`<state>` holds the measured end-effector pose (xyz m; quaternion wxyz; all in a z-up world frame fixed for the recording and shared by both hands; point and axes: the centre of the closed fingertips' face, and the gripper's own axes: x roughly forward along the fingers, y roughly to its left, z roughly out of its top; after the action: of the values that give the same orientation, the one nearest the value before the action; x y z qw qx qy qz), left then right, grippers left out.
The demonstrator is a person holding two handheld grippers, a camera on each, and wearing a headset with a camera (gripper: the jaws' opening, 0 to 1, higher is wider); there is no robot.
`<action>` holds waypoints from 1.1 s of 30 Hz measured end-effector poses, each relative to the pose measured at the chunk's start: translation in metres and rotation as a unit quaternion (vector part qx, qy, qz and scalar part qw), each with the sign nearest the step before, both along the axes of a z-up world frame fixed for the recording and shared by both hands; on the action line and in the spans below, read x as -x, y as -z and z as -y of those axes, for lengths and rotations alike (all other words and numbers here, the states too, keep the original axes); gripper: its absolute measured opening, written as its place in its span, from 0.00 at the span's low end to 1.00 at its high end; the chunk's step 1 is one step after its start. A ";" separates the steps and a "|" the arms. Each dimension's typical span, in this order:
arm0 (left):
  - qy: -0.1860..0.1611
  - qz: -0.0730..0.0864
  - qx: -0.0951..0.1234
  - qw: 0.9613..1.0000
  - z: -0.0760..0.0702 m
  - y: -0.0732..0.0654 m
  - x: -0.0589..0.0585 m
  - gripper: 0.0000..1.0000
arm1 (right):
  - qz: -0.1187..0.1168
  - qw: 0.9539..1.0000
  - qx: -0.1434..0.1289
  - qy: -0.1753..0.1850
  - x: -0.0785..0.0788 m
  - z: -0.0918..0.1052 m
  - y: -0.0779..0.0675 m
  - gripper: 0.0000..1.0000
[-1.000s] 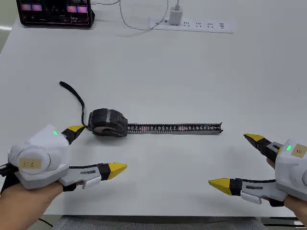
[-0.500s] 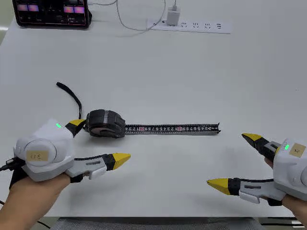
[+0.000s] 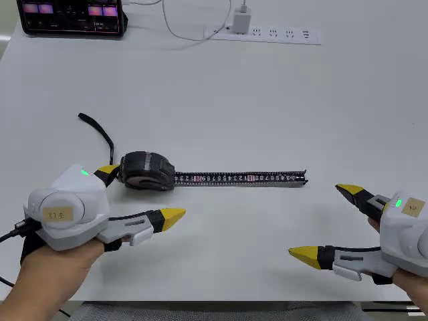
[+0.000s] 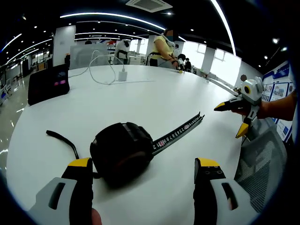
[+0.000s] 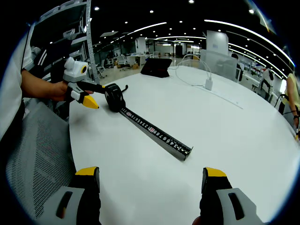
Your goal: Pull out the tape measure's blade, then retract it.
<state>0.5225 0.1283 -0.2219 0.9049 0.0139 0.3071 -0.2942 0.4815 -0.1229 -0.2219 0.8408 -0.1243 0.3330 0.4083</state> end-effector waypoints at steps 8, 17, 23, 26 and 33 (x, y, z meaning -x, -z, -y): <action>-0.021 0.000 -0.002 1.000 0.001 0.001 -0.004 0.87 | 0.001 1.000 0.010 -0.017 -0.014 0.002 -0.003 0.83; -0.049 -0.004 -0.002 0.999 0.001 0.002 -0.009 0.85 | -0.001 0.997 0.046 -0.059 -0.027 0.003 0.001 0.78; -0.062 -0.006 -0.011 0.998 0.000 0.005 -0.013 0.84 | -0.012 0.995 0.058 -0.074 -0.034 0.005 0.002 0.76; -0.070 -0.008 -0.011 0.997 -0.001 0.005 -0.015 0.82 | -0.012 0.994 0.064 -0.084 -0.038 0.005 0.003 0.74; -0.090 -0.010 -0.016 0.996 -0.002 0.007 -0.021 0.80 | -0.016 0.991 0.082 -0.108 -0.045 0.005 0.006 0.70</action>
<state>0.5430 0.1302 -0.2289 0.9242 -0.0020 0.3208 -0.2072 0.5266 -0.1284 -0.2278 0.7734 -0.2217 0.3634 0.4698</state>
